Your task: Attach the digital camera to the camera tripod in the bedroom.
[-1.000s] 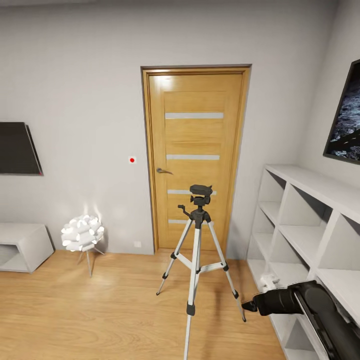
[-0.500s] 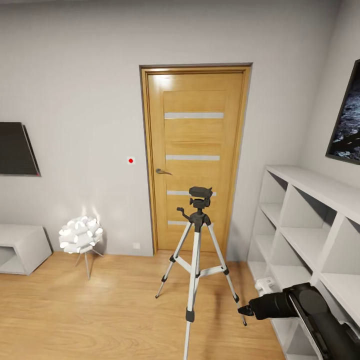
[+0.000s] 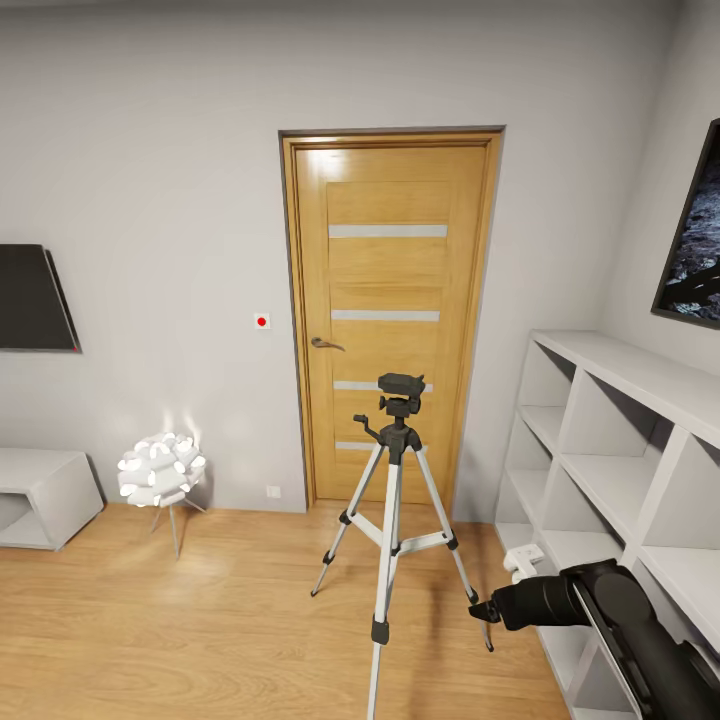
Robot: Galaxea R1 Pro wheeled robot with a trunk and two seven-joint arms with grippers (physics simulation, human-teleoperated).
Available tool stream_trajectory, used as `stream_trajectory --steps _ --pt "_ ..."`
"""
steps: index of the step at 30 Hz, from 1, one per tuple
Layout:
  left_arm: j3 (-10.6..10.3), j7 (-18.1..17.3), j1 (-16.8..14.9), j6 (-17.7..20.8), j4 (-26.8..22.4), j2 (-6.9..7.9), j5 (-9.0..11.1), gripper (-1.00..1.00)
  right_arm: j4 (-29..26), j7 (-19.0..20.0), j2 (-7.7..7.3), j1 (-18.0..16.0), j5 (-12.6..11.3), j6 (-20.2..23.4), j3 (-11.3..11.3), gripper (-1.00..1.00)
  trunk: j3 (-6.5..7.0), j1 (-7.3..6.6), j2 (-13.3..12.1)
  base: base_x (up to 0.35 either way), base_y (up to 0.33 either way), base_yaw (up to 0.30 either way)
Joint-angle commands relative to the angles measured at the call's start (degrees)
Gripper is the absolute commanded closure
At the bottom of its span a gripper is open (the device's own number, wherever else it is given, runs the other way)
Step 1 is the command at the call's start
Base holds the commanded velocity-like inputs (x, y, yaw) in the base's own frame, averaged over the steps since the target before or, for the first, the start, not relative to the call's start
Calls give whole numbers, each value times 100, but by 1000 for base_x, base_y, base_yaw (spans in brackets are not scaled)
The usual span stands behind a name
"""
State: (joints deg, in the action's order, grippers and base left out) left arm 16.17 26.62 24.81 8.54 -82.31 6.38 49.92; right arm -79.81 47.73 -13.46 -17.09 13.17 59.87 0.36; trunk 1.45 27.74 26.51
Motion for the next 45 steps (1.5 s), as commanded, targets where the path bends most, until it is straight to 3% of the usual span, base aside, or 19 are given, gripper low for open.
stream_trajectory --steps 1,11,17,20,30,31,32,34,35,39,45 --pt "1 26 2 37 -12 1 5 100 -4 52 -2 -2 59 13 4 -100 0 2 3 0 0 0" --pt "1 26 2 37 -12 1 5 100 -4 52 -2 -2 59 13 4 -100 0 2 3 0 0 0" --pt "34 63 -170 102 -38 157 26 100 -30 69 124 49 129 13 -138 -100 0 2 3 65 -53 0" --pt "35 63 -174 103 -38 160 26 100 -32 67 145 53 147 13 -109 -100 0 2 3 230 -191 0" --pt "65 61 -188 182 -58 211 82 100 -34 70 168 57 177 8 -51 -100 11 2 3 89 -71 238" --pt "106 60 -190 230 -84 219 92 100 -34 70 168 57 177 6 -52 -100 11 2 3 13 -10 270" --pt "470 54 -189 667 -313 211 122 100 -34 75 168 57 178 -19 -53 -100 11 2 3 5 -4 274" --pt "699 46 -188 937 -451 187 132 100 -34 77 168 57 178 -56 -57 -100 12 2 3 4 -3 274" --pt "1036 10 -195 1296 -577 76 140 100 -41 78 168 63 175 -144 -61 -100 12 2 3 1 -1 277" --pt "1134 -33 -292 1345 -507 -97 140 100 -42 79 168 68 175 -178 -62 -100 12 2 3 1 0 278" --pt "1149 -64 -380 1345 -440 -203 124 100 -51 79 141 78 177 -192 -66 -100 12 2 3 0 0 279"
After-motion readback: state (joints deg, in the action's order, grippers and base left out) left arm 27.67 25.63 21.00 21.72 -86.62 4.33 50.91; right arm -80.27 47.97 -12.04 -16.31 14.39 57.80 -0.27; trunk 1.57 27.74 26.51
